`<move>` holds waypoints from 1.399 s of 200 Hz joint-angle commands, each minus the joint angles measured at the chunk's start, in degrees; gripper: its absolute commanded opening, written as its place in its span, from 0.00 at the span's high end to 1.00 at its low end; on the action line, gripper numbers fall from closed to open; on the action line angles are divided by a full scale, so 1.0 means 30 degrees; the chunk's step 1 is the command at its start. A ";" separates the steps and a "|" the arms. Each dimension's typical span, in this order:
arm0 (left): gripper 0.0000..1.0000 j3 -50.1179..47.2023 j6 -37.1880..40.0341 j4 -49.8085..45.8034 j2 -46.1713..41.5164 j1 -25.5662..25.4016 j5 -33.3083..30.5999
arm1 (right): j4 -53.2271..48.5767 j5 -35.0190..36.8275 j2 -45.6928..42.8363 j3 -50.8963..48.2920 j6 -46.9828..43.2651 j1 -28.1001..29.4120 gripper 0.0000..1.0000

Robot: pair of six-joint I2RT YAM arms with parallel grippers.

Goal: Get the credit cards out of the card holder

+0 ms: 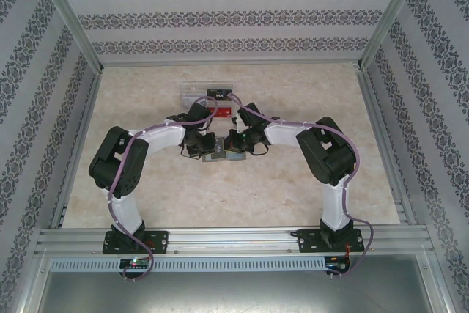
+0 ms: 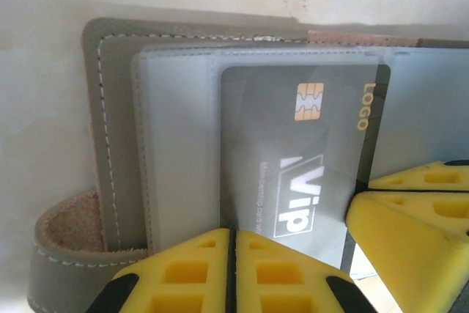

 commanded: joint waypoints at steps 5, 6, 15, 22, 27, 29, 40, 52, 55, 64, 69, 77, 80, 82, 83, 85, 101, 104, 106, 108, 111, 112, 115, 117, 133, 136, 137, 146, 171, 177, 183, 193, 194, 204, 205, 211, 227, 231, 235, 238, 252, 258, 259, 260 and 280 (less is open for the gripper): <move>1.00 -0.0256 -0.0052 -0.1868 0.0938 -0.0132 -0.1561 | -0.0386 0.0315 0.0706 -0.0416 -0.0666 -0.0309 1.00; 1.00 -0.0253 -0.0062 -0.1876 0.0945 -0.0135 -0.1565 | -0.0380 0.0315 0.0705 -0.0436 -0.0680 -0.0314 1.00; 1.00 -0.0303 -0.0071 -0.1968 0.0944 -0.0131 -0.1717 | -0.0466 0.0403 0.0619 -0.0581 -0.0766 -0.0419 1.00; 1.00 -0.0313 -0.0059 -0.2027 0.0904 -0.0089 -0.1771 | -0.0615 0.0524 0.0560 -0.0662 -0.0857 -0.0491 1.00; 1.00 -0.0363 -0.0065 -0.2031 0.0919 -0.0094 -0.1819 | -0.0743 0.0618 0.0501 -0.0733 -0.0937 -0.0563 1.00; 1.00 -0.0352 -0.0077 -0.2031 0.0899 -0.0098 -0.1829 | -0.0818 0.0632 0.0500 -0.0745 -0.0968 -0.0592 1.00; 1.00 -0.0388 -0.0085 -0.2110 0.0896 -0.0059 -0.1911 | -0.1156 0.0871 0.0470 -0.0810 -0.1065 -0.0739 1.00; 1.00 -0.0390 -0.0073 -0.2170 0.0893 -0.0056 -0.1948 | -0.1530 0.0988 0.0477 -0.0872 -0.1214 -0.0941 1.00; 1.00 -0.0381 -0.0097 -0.2177 0.0893 -0.0036 -0.1972 | -0.1573 0.1036 0.0457 -0.0914 -0.1221 -0.0975 1.00; 1.00 -0.0402 -0.0072 -0.2199 0.0868 -0.0036 -0.1979 | -0.1827 0.1234 0.0376 -0.0950 -0.1320 -0.1072 1.00; 1.00 -0.0424 -0.0067 -0.2207 0.0842 -0.0038 -0.1989 | -0.1975 0.1272 0.0306 -0.0982 -0.1441 -0.1102 1.00; 1.00 -0.0439 -0.0072 -0.2207 0.0791 -0.0011 -0.2009 | -0.2230 0.1509 0.0164 -0.0969 -0.1614 -0.1132 1.00; 1.00 -0.0450 -0.0071 -0.2207 0.0788 0.0006 -0.2034 | -0.2360 0.1599 0.0135 -0.0956 -0.1678 -0.1138 1.00; 1.00 -0.0432 -0.0093 -0.2229 0.0786 0.0030 -0.2015 | -0.2431 0.1624 0.0123 -0.0940 -0.1732 -0.1139 1.00; 1.00 -0.0444 -0.0082 -0.2232 0.0781 0.0019 -0.2012 | -0.2457 0.1658 0.0106 -0.0932 -0.1770 -0.1154 1.00; 1.00 -0.0438 -0.0059 -0.2220 0.0762 0.0011 -0.2046 | -0.2528 0.1661 0.0094 -0.0912 -0.1791 -0.1165 1.00; 1.00 -0.0433 -0.0044 -0.2236 0.0744 0.0067 -0.2081 | -0.2772 0.1735 -0.0053 -0.0983 -0.2018 -0.1270 1.00; 1.00 -0.0431 -0.0035 -0.2251 0.0728 0.0093 -0.2054 | -0.2842 0.1766 -0.0078 -0.0983 -0.2058 -0.1284 1.00; 1.00 -0.0442 -0.0033 -0.2240 0.0742 0.0074 -0.2064 | -0.2873 0.1791 -0.0084 -0.0983 -0.2068 -0.1300 1.00; 1.00 -0.0430 -0.0017 -0.2252 0.0701 0.0084 -0.2059 | -0.2925 0.1826 -0.0086 -0.0983 -0.2093 -0.1311 1.00; 1.00 -0.0427 -0.0039 -0.2264 0.0689 0.0080 -0.2051 | -0.2963 0.1840 -0.0112 -0.0969 -0.2126 -0.1314 1.00; 1.00 -0.0441 -0.0040 -0.2264 0.0688 0.0088 -0.2044 | -0.2972 0.1839 -0.0114 -0.0961 -0.2143 -0.1315 1.00; 1.00 -0.0428 -0.0027 -0.2247 0.0684 0.0110 -0.2064 | -0.3017 0.1838 -0.0137 -0.0981 -0.2158 -0.1340 1.00; 1.00 -0.0441 -0.0038 -0.2224 0.0672 0.0122 -0.2066 | -0.3012 0.1838 -0.0158 -0.0983 -0.2181 -0.1343 1.00; 1.00 -0.0423 -0.0021 -0.2221 0.0573 0.0112 -0.1973 | -0.2983 0.1853 -0.0289 -0.1042 -0.2218 -0.1373 1.00; 1.00 -0.0426 -0.0028 -0.2194 0.0552 0.0109 -0.1978 | -0.2982 0.1851 -0.0317 -0.1035 -0.2237 -0.1384 1.00; 1.00 -0.0426 -0.0035 -0.2186 0.0547 0.0103 -0.1979 | -0.2996 0.1844 -0.0319 -0.1038 -0.2242 -0.1379 1.00; 1.00 -0.0410 0.0000 -0.2103 0.0464 0.0125 -0.1896 | -0.2980 0.1762 -0.0343 -0.1014 -0.2248 -0.1377 1.00; 1.00 -0.0340 0.0028 -0.1884 0.0452 0.0124 -0.1606 | -0.2006 0.0835 -0.0465 -0.1097 -0.1866 -0.1345 1.00; 1.00 -0.0391 0.0057 -0.1806 0.0454 0.0101 -0.1538 | -0.1622 0.0532 -0.0536 -0.1101 -0.1765 -0.1322 1.00; 1.00 -0.0404 0.0020 -0.1746 0.0442 0.0120 -0.1488 | -0.1319 0.0272 -0.0633 -0.1101 -0.1646 -0.1261 0.99; 1.00 -0.0422 0.0029 -0.1680 0.0436 0.0107 -0.1424 | -0.1013 0.0107 -0.0770 -0.0937 -0.1468 -0.1076 0.92; 1.00 -0.0409 0.0038 -0.1680 0.0430 0.0116 -0.1409 | -0.1016 0.0079 -0.0794 -0.0916 -0.1463 -0.1064 0.91; 1.00 -0.0381 0.0010 -0.1672 0.0443 0.0104 -0.1394 | -0.0998 -0.0059 -0.0789 -0.0603 -0.1456 -0.0859 0.86; 1.00 -0.0389 0.0013 -0.1676 0.0448 0.0115 -0.1393 | -0.0994 -0.0077 -0.0775 -0.0573 -0.1442 -0.0823 0.86; 1.00 -0.0389 0.0015 -0.1678 0.0452 0.0103 -0.1392 | -0.1061 -0.0119 -0.0733 -0.0347 -0.1400 -0.0712 0.83; 1.00 -0.0325 0.0004 -0.1668 0.0477 0.0104 -0.1310 | -0.1064 -0.0212 -0.0449 0.0108 -0.1182 -0.0470 0.83; 1.00 -0.0286 0.0034 -0.1679 0.0506 0.0123 -0.1296 | -0.1076 -0.0213 -0.0347 0.0204 -0.1139 -0.0425 0.82; 1.00 -0.0298 0.0024 -0.1678 0.0511 0.0126 -0.1290 | -0.1132 -0.0191 -0.0255 0.0307 -0.1087 -0.0393 0.82; 1.00 -0.0267 0.0040 -0.1661 0.0490 0.0111 -0.1281 | -0.1194 -0.0144 -0.0173 0.0372 -0.1081 -0.0379 0.82; 1.00 -0.0227 0.0012 -0.1675 0.0496 0.0106 -0.1262 | -0.1563 0.0056 0.0133 0.0673 -0.1008 -0.0299 0.82; 1.00 -0.0235 -0.0011 -0.1679 0.0461 0.0112 -0.1255 | -0.1722 0.0143 0.0264 0.0758 -0.1013 -0.0297 0.82; 1.00 -0.0213 -0.0011 -0.1679 0.0457 0.0119 -0.1251 | -0.1736 0.0141 0.0294 0.0766 -0.1015 -0.0293 0.82; 1.00 -0.0217 0.0003 -0.1679 0.0470 0.0122 -0.1263 | -0.1758 0.0154 0.0309 0.0770 -0.1016 -0.0291 0.82; 1.00 -0.0192 0.0031 -0.1683 0.0461 0.0107 -0.1193 | -0.1863 0.0202 0.0561 0.0775 -0.1017 -0.0275 0.82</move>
